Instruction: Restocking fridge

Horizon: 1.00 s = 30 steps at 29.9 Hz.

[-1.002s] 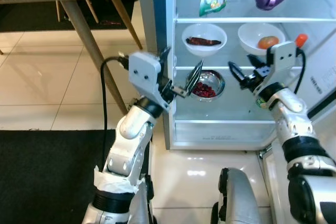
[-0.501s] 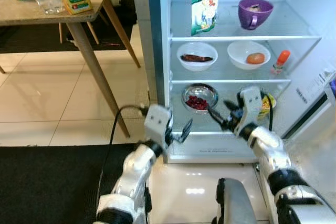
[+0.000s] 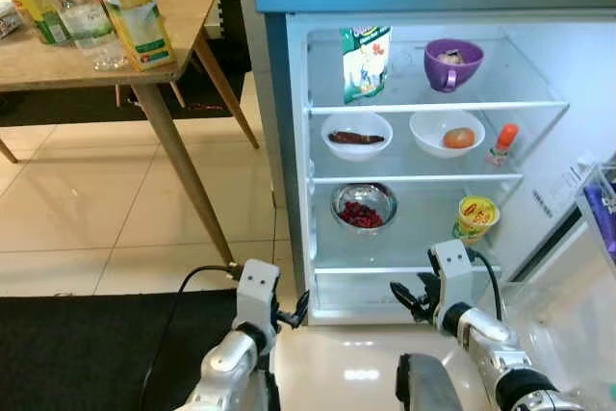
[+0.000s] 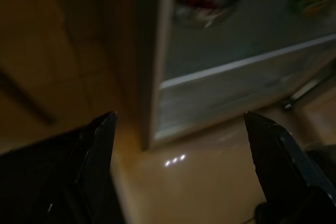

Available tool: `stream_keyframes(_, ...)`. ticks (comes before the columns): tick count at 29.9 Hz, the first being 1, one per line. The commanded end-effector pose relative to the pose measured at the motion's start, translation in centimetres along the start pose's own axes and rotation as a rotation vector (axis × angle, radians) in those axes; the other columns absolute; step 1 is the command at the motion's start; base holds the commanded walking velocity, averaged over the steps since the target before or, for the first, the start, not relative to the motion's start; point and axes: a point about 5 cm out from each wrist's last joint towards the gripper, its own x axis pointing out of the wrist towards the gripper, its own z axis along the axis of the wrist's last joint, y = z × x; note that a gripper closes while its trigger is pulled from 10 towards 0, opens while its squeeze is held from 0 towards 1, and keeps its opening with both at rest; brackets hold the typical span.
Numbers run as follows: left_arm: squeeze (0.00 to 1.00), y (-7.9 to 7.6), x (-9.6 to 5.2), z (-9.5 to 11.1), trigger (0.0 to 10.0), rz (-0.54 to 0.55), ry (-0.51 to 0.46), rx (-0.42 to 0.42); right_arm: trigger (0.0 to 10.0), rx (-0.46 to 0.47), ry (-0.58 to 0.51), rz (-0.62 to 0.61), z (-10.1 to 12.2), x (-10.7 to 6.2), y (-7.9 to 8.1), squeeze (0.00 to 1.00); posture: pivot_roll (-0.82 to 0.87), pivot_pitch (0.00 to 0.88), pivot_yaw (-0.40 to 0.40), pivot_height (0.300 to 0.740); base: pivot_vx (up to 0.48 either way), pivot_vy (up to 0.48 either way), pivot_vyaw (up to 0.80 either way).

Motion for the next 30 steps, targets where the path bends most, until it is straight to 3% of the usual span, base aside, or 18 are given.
stream_keyframes(1, 0.0, 1.5, -1.5, -2.3, 10.0, 0.076, 0.09, -0.022, 10.0, 0.019, 0.086, -0.051, -2.1, -0.7, -0.2, 0.0, -0.01, 0.0, -0.02, 0.629, 0.0, 0.0, 0.0)
stream_keyframes(4, 0.0, 2.1, -2.4, -3.6, 10.0, 0.112, 0.149, -0.035, 10.0, 0.024, 0.125, -0.075, -3.1, -1.0, -0.3, 0.0, -0.01, 0.0, -0.017, 0.629, 0.0, 0.0, 0.0)
stream_keyframes(9, 0.0, 4.0, -5.9, -7.4, 10.0, 0.266, 0.308, -0.12, 10.0, 0.098, 0.206, -0.105, -6.1, -2.5, -0.3, 0.0, -0.01, 0.0, -0.009, 0.639, 0.0, 0.0, 0.0)
stream_keyframes(13, 0.0, 4.3, -6.3, -7.7, 10.0, 0.29, 0.324, -0.133, 10.0, 0.115, 0.216, -0.114, -6.5, -2.7, -0.3, 0.0, -0.01, 0.0, -0.007, 0.644, 0.0, 0.0, 0.0)
stream_keyframes(15, 0.0, 4.9, -7.2, -8.4, 10.0, 0.331, 0.357, -0.148, 10.0, 0.168, 0.234, -0.141, -7.4, -3.2, -0.3, 0.0, -0.01, 0.0, -0.006, 0.654, 0.0, 0.0, 0.0)
stream_keyframes(18, 0.0, 5.0, -7.7, -8.9, 10.0, 0.35, 0.382, -0.156, 10.0, 0.183, 0.26, -0.163, -8.0, -3.5, -0.4, 0.0, 0.0, 0.0, -0.005, 0.654, 0.0, 0.0, 0.0)
stream_keyframes(21, 0.0, 4.9, -9.3, -10.6, 10.0, 0.39, 0.482, -0.185, 10.0, 0.226, 0.279, -0.178, -8.8, -3.9, -0.3, 0.0, -0.02, 0.0, -0.001, 0.654, 0.0, 0.0, 0.0)
stream_keyframes(30, 0.0, 4.1, -10.6, -12.1, 10.0, 0.402, 0.561, -0.214, 10.0, 0.266, 0.272, -0.173, -9.2, -4.3, -0.2, 0.0, -0.02, 0.0, 0.002, 0.679, 0.0, 0.0, 0.0)
